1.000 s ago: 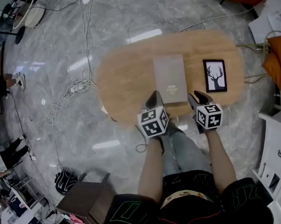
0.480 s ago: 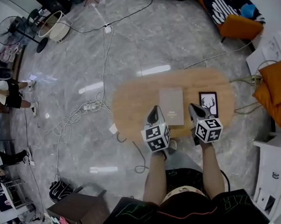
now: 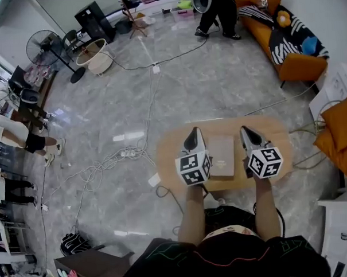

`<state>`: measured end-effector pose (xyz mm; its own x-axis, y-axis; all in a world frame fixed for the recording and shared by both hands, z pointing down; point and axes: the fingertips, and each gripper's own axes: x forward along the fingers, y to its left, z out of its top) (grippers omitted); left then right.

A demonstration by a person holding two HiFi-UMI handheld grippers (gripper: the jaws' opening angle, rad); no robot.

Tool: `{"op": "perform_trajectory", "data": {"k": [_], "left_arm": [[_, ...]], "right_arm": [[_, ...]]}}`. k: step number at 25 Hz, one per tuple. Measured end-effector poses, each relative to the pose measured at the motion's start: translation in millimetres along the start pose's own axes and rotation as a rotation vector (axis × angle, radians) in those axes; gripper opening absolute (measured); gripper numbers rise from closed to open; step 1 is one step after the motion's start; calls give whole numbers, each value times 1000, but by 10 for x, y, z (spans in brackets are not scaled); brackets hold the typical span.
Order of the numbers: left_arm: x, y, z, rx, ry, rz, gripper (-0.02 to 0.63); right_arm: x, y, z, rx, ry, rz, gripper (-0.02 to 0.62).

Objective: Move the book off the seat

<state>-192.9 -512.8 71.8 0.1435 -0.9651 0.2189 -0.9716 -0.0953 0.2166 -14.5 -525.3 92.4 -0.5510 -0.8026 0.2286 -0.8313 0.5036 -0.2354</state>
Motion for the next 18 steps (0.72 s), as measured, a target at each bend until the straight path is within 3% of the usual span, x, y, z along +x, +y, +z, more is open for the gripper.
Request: {"op": "perform_trajectory", "data": {"k": [7,18], "left_arm": [[-194,99,542,75,-114,42,9],[-273,70,694,121,-174,36,9]], "right_arm": [[-132,70,642,-97,-128,-33,3],[-117,213,757,-139,-174,-6,3]]}}
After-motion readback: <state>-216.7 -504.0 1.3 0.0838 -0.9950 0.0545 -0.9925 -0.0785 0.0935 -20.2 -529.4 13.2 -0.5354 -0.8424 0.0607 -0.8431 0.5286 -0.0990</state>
